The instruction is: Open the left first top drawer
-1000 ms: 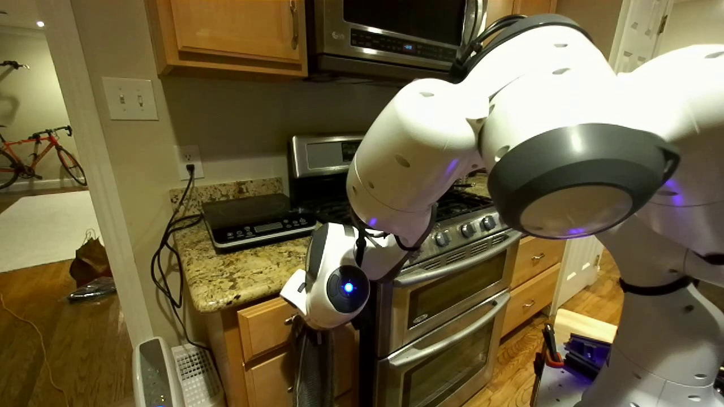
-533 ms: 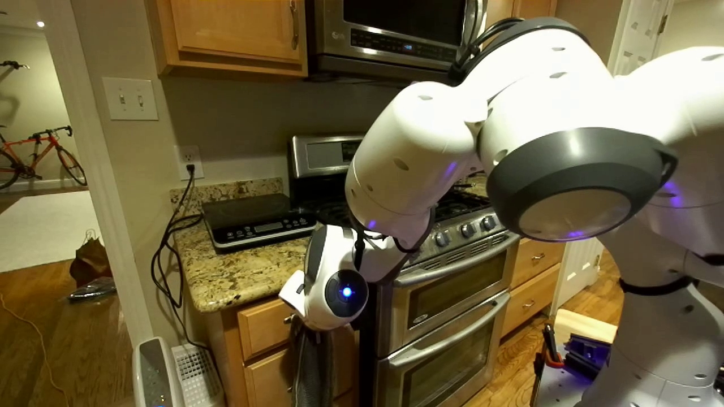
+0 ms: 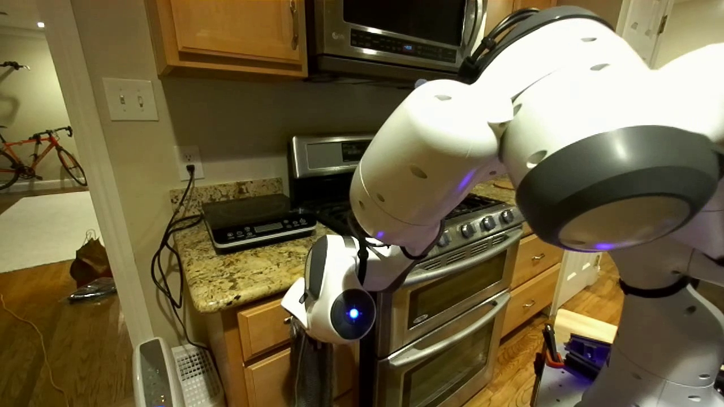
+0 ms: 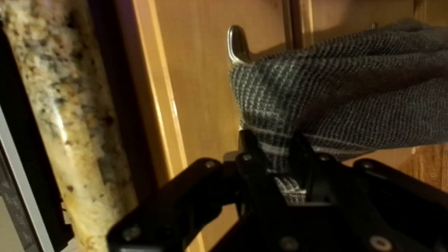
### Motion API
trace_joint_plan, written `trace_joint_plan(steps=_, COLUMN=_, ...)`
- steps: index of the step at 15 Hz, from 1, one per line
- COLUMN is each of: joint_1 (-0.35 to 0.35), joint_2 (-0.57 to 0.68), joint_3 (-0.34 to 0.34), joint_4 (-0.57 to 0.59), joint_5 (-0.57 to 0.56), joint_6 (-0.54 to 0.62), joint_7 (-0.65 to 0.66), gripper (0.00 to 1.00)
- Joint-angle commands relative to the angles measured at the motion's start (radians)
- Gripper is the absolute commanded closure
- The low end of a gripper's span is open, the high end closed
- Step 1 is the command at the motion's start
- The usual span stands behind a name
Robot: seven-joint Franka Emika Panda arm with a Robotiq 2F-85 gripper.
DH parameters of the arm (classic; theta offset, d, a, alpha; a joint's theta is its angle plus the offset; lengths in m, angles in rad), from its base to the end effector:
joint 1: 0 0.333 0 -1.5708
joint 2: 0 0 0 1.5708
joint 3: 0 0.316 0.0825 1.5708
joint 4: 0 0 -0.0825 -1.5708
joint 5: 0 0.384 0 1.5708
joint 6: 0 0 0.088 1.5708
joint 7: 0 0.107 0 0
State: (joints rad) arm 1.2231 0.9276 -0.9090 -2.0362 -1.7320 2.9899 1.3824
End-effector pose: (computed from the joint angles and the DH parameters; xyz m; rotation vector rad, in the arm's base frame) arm 0.5019 0.2053 0.1038 1.9865 1.1481 0.6498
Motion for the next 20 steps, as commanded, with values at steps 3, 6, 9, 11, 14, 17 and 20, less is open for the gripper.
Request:
trace_joint_plan(steps=3, joint_1=0.184, joint_2=-0.131, joint_3=0.029, joint_4=-0.189, joint_5=-0.121, joint_6=0.007, joint_7=0.151, gripper=0.9)
trace_joint_plan(steps=6, joint_1=0.254, joint_2=-0.154, joint_3=0.046, joint_4=-0.239, joint_5=-0.146, joint_6=0.014, joint_7=0.197, gripper=0.9)
trace_joint_plan(steps=9, joint_1=0.29, joint_2=-0.164, joint_3=0.03, joint_4=-0.264, joint_5=-0.17, joint_6=0.013, joint_7=0.208, gripper=0.4)
trace_joint_plan(steps=11, joint_1=0.279, joint_2=-0.168, joint_3=0.014, joint_4=-0.255, joint_5=-0.203, joint_6=0.012, joint_7=0.209, gripper=0.27)
trace_joint_plan(steps=14, joint_1=0.25, joint_2=-0.169, joint_3=-0.021, joint_4=-0.226, joint_5=-0.256, joint_6=0.013, joint_7=0.209, gripper=0.07)
trace_joint_plan(steps=17, joint_1=0.19, joint_2=-0.16, joint_3=-0.038, joint_4=-0.178, joint_5=-0.314, joint_6=0.028, joint_7=0.22, gripper=0.0)
trace_joint_plan(steps=20, joint_1=0.122, joint_2=-0.149, joint_3=-0.034, joint_4=-0.137, joint_5=-0.344, joint_6=0.033, joint_7=0.223, gripper=0.0)
